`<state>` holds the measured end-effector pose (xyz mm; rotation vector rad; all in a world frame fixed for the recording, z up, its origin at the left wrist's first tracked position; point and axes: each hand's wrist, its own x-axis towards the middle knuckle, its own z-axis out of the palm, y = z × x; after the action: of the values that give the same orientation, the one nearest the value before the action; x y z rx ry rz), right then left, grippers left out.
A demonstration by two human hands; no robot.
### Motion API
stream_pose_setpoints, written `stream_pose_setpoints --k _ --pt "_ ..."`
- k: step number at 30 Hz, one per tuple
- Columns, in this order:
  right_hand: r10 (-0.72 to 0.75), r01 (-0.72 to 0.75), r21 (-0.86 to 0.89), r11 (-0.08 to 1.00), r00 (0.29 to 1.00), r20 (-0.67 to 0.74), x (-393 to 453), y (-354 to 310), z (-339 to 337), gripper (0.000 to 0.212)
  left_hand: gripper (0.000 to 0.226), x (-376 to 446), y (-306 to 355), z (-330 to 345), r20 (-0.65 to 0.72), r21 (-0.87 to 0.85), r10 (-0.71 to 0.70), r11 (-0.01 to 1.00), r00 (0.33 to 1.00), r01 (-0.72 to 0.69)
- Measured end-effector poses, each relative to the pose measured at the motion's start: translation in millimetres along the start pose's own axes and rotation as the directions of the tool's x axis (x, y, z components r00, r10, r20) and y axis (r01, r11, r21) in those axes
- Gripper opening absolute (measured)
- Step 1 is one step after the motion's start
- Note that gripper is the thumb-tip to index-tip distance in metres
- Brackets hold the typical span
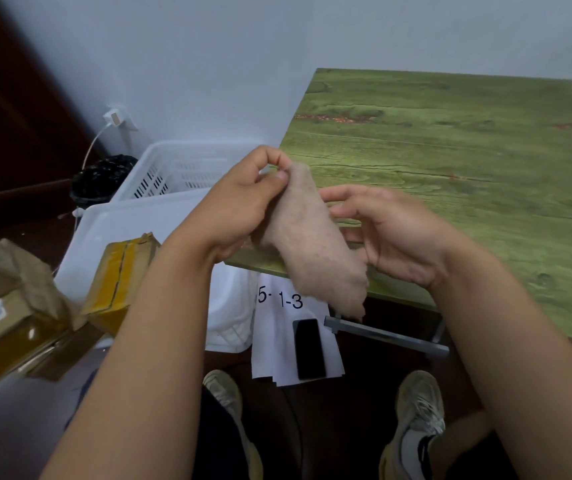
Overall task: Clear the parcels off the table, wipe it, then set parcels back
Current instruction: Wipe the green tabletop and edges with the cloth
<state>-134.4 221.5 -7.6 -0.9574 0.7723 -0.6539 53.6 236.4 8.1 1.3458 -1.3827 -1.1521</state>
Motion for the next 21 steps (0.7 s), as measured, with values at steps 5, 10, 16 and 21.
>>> stream_pose_setpoints --k 5,10,16,21 --pt "-0.178 0.093 -0.271 0.958 0.934 -0.309 9 7 -6 0.033 0.029 8 -21 2 -0.075 0.222 -0.044 0.973 0.996 0.059" --pt "-0.471 0.080 -0.757 0.648 0.823 -0.317 15 15 -15 0.027 0.035 22 -33 6 -0.171 0.508 0.131 0.861 0.976 -0.026" --pt "-0.645 -0.013 -0.932 0.363 0.718 -0.262 15 15 -13 0.020 0.035 33 -33 11 -0.159 0.582 0.112 0.813 0.981 0.002" --pt "-0.608 -0.086 -0.984 0.159 0.776 -0.166 17 18 -12 0.025 0.038 37 -35 5 -0.109 0.706 0.087 0.708 0.990 0.016"
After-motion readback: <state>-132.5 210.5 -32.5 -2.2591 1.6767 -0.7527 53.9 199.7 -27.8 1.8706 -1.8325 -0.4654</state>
